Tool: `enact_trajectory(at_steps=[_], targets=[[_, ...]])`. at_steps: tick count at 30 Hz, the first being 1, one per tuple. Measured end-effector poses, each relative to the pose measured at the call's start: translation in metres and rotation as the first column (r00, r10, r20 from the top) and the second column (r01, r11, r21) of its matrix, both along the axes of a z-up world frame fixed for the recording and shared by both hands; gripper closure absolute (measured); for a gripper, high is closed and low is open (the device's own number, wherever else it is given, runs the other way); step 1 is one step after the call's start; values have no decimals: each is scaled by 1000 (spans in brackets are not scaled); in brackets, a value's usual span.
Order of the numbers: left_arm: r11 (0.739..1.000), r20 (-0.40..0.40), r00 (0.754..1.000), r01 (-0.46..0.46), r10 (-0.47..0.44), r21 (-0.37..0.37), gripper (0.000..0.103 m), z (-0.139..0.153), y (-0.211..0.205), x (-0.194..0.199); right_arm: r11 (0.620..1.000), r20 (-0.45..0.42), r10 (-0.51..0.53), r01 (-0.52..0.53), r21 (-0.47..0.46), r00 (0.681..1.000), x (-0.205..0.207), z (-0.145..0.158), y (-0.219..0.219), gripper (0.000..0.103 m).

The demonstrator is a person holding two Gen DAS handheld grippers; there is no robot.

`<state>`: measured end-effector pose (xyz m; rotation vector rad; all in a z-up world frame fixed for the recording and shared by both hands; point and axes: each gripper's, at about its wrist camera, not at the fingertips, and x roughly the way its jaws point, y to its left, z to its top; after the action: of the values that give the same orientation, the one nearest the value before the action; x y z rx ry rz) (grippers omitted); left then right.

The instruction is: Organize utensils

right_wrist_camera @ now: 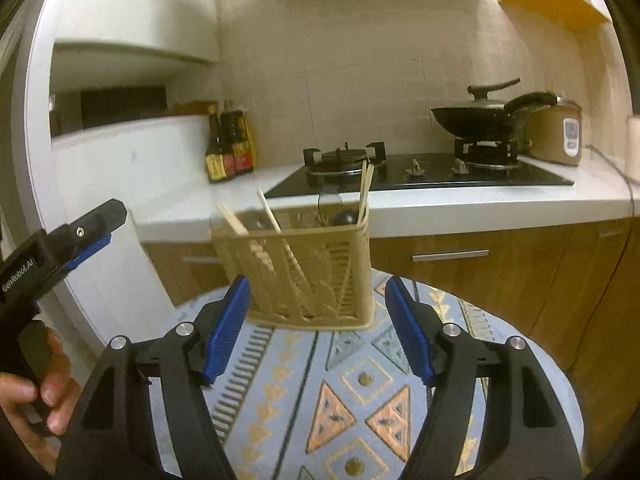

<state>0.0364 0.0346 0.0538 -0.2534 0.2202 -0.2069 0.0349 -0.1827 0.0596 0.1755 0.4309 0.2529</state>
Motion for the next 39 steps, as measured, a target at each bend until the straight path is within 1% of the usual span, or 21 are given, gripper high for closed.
enact_trajectory(at_steps=[2,3,4,5,6,8,9,11,13,14,16,20,22,26,28,31,35,39], targets=[[1000,-3,1000,-19,19,2,29,-13,2,-3,999,13,-11,12,-39,1000,-5,-10,8,37],[999,-8,999,-41,41,14,28,-24,2,-3,999,17,-14,14,-50,1000,-6,-15,10,34],[998,-13,998,-55,56,22,26,-29,1,-2,998,22,-16,18,-61,1000,-7,-19,13,31],[997,-16,997,-72,73,42,24,-38,0,-2,997,29,-20,22,-74,999,-7,-23,14,26],[995,-13,996,-83,84,59,23,-42,-3,-2,996,39,-32,35,-85,999,-8,-27,16,24],[985,1,991,-130,130,117,21,-51,-10,-2,994,56,-62,67,-89,996,-8,-33,16,23],[975,15,989,-150,150,161,17,-57,-16,-3,994,56,-64,68,-80,996,-8,-36,16,21],[965,26,985,-171,170,198,16,-61,-21,-2,995,44,-72,75,-58,996,-5,-40,13,18],[955,41,983,-185,181,230,15,-63,-24,-2,994,62,-93,96,-54,994,-6,-41,10,15],[949,52,980,-200,193,242,14,-64,-24,-3,991,78,-113,118,-66,991,-6,-43,9,12],[945,50,977,-214,208,247,13,-65,-23,-2,988,84,-127,133,-75,988,-5,-46,7,10],[950,40,972,-235,232,206,13,-64,-12,-3,989,59,-124,128,-77,991,0,-51,2,9],[950,56,970,-244,238,194,13,-63,-9,-7,990,40,-120,122,-64,992,2,-54,-1,9],[942,92,966,-256,241,219,11,-60,-16,-14,989,43,-135,137,-56,990,3,-53,-5,8],[942,84,971,-239,225,235,10,-61,-18,-13,988,51,-139,142,-65,989,3,-53,-4,8],[944,69,974,-228,218,240,10,-62,-19,-10,986,57,-132,136,-91,990,3,-54,2,8],[946,46,972,-235,231,223,10,-63,-14,-6,983,81,-138,147,-108,987,-1,-53,4,8],[951,25,974,-226,225,210,10,-64,-11,-4,984,83,-123,133,-118,989,-1,-53,7,8]])
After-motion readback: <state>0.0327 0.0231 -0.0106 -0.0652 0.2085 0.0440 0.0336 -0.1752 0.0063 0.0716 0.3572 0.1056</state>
